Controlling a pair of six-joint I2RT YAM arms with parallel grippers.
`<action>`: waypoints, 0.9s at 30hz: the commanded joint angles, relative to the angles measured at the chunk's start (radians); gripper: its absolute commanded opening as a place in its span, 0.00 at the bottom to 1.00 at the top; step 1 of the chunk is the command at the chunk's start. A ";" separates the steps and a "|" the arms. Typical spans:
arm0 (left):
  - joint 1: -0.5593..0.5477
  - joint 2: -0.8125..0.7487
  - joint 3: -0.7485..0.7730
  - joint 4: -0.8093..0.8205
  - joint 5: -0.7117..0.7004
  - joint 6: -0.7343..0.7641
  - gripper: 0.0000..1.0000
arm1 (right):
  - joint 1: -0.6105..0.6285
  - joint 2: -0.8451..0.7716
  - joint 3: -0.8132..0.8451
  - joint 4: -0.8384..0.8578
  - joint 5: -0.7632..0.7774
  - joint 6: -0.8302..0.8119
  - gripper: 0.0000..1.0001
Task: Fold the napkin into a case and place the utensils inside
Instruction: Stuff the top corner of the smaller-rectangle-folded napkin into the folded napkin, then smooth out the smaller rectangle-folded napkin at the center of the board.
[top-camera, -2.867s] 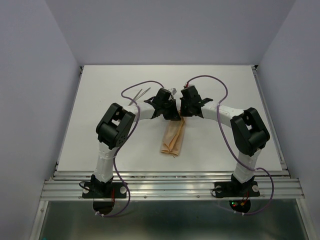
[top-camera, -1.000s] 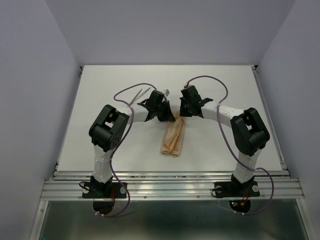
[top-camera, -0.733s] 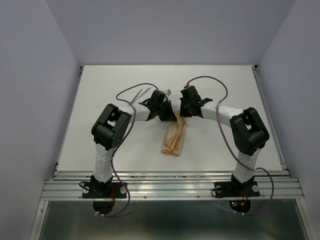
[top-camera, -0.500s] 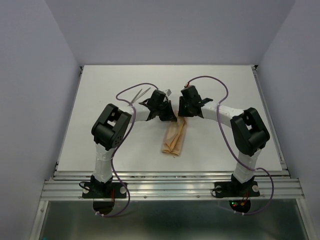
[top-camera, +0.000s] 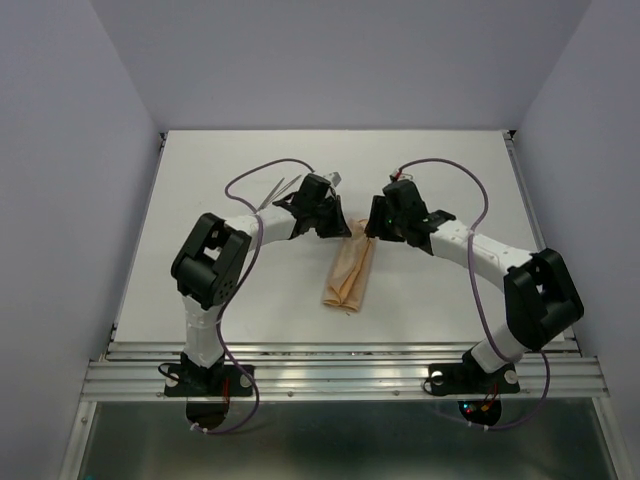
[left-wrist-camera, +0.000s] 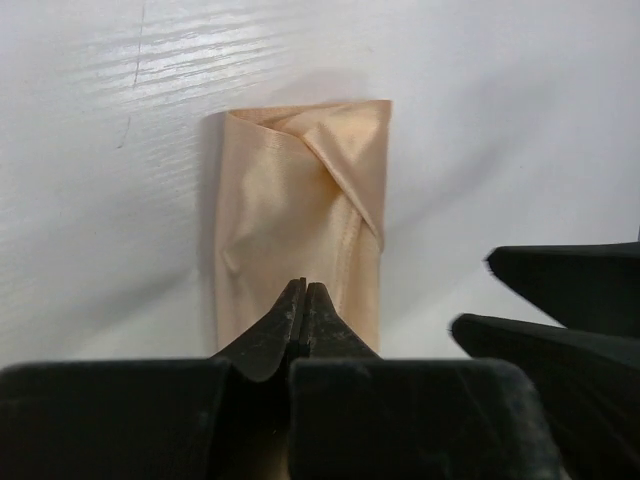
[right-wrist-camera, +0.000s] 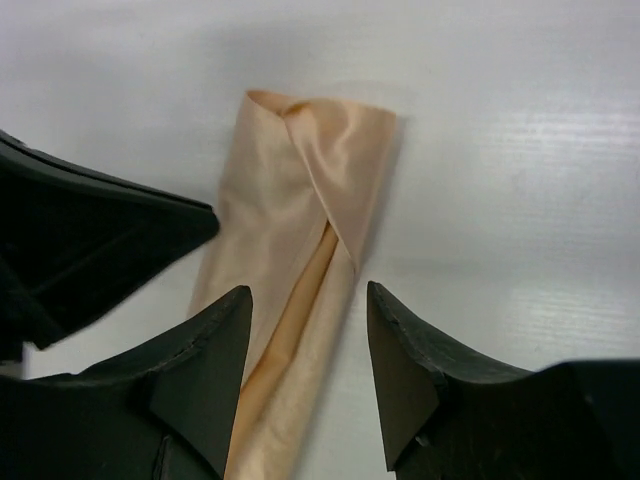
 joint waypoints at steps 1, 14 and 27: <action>-0.019 -0.160 0.003 -0.070 -0.084 0.059 0.00 | 0.008 -0.080 -0.119 0.032 -0.076 0.078 0.55; -0.183 -0.275 -0.045 -0.324 -0.399 0.142 0.38 | 0.008 -0.094 -0.357 0.269 -0.309 0.238 0.51; -0.321 -0.275 -0.069 -0.410 -0.477 0.238 0.59 | 0.008 -0.042 -0.426 0.376 -0.367 0.302 0.41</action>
